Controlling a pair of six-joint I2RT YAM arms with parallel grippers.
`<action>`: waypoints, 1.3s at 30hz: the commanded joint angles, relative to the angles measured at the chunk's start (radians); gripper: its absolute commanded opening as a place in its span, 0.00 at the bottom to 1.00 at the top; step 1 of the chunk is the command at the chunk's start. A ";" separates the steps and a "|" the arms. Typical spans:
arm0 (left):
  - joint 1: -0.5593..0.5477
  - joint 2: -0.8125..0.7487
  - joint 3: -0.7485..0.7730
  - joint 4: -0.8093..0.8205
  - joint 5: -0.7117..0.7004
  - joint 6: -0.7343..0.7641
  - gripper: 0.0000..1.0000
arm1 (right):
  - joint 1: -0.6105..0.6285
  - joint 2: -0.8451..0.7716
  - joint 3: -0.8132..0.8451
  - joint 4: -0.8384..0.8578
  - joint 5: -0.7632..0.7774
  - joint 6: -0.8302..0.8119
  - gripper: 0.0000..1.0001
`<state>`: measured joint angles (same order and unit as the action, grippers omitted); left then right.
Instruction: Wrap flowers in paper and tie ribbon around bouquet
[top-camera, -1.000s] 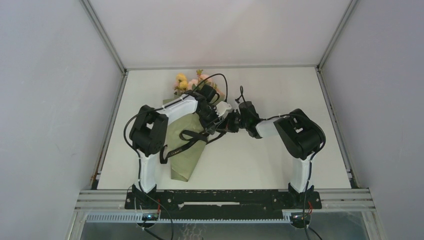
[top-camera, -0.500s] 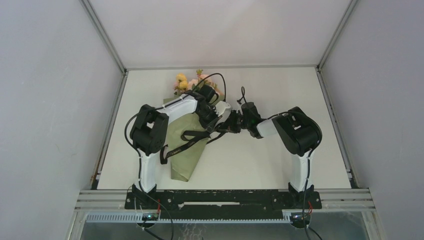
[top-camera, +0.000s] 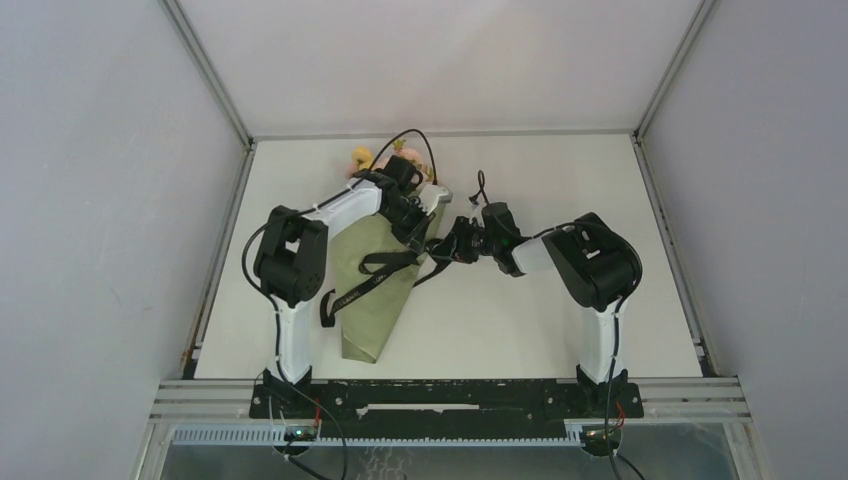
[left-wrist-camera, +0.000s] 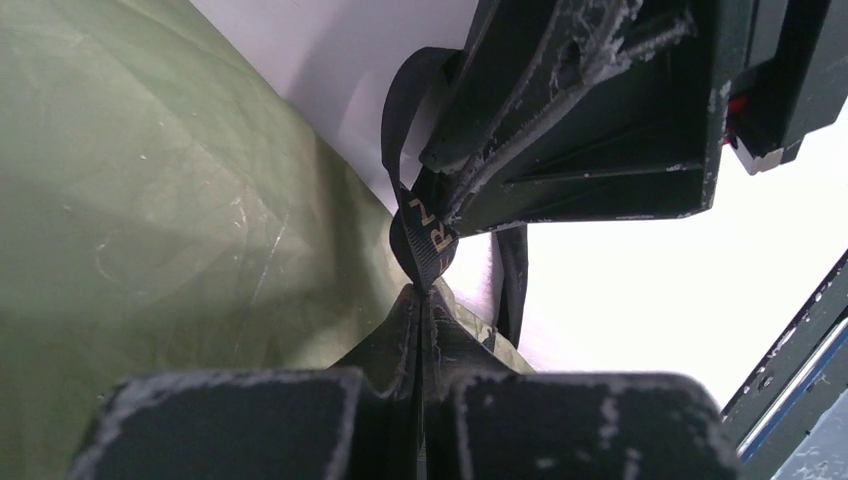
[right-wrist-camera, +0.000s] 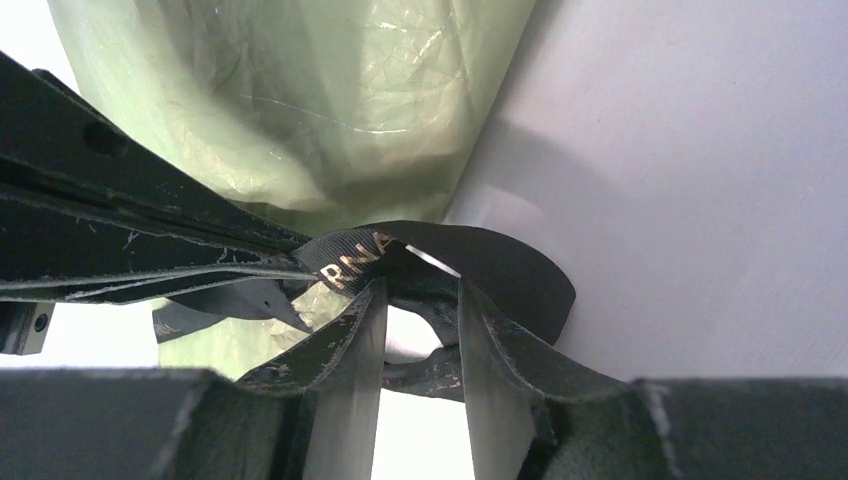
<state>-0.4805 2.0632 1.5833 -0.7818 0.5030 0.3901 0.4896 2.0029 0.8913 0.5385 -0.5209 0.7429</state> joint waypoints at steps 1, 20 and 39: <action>0.011 0.010 0.065 -0.007 0.039 -0.026 0.00 | 0.013 0.024 0.023 0.004 0.022 -0.055 0.42; 0.016 0.015 0.061 0.011 0.025 -0.044 0.00 | 0.088 0.042 0.104 -0.109 0.096 -0.148 0.40; 0.041 -0.010 0.053 0.011 -0.027 -0.033 0.29 | 0.097 -0.074 0.015 -0.119 0.111 -0.129 0.00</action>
<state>-0.4515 2.0815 1.5948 -0.7895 0.4961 0.3569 0.5819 1.9869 0.9295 0.4435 -0.4099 0.6312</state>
